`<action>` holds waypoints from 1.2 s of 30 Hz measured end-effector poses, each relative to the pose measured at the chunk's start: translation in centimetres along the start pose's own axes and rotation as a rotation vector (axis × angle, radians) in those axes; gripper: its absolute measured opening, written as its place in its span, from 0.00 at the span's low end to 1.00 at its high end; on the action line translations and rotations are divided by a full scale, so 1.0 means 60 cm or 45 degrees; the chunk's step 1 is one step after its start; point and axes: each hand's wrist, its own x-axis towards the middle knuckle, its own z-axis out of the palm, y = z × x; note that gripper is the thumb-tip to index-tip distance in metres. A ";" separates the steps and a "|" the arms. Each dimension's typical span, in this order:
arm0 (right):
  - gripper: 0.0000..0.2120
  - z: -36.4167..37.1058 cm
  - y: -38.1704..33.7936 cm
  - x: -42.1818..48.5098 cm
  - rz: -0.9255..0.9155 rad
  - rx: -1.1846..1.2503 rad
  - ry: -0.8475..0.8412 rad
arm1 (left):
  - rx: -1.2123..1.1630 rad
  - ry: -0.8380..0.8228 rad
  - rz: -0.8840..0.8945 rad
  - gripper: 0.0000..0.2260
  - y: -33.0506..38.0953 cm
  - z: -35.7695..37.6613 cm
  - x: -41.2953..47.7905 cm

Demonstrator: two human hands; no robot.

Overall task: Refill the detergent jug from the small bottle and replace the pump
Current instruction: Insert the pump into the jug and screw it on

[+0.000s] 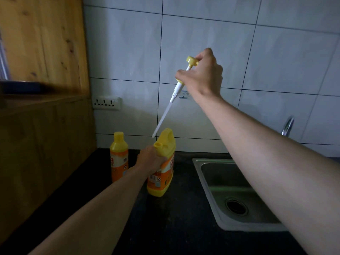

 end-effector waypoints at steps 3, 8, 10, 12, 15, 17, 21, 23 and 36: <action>0.20 0.004 -0.002 -0.002 -0.014 -0.042 -0.045 | 0.004 0.009 -0.003 0.19 0.000 0.001 -0.001; 0.19 0.016 0.005 -0.008 -0.024 -0.092 -0.111 | -0.010 0.012 0.004 0.19 -0.001 0.001 -0.003; 0.19 0.023 0.010 -0.010 -0.024 -0.106 -0.126 | 0.000 0.011 0.017 0.19 -0.002 0.000 -0.003; 0.18 0.030 0.015 -0.014 -0.037 -0.127 -0.150 | 0.013 0.007 0.027 0.18 -0.002 -0.001 -0.004; 0.18 0.045 0.027 -0.024 -0.035 -0.168 -0.219 | 0.005 0.016 0.044 0.18 -0.004 -0.001 -0.004; 0.18 0.058 0.038 -0.033 -0.022 -0.200 -0.274 | 0.002 0.022 0.050 0.18 -0.005 -0.002 -0.004; 0.18 0.084 0.062 -0.054 -0.021 -0.213 -0.367 | 0.036 0.054 0.070 0.18 -0.009 -0.003 -0.004; 0.19 0.096 0.074 -0.064 -0.019 -0.227 -0.378 | 0.043 0.062 0.077 0.19 -0.012 -0.005 -0.002; 0.24 0.148 0.134 -0.103 0.000 -0.345 -0.715 | 0.119 0.147 0.055 0.20 -0.020 -0.010 0.007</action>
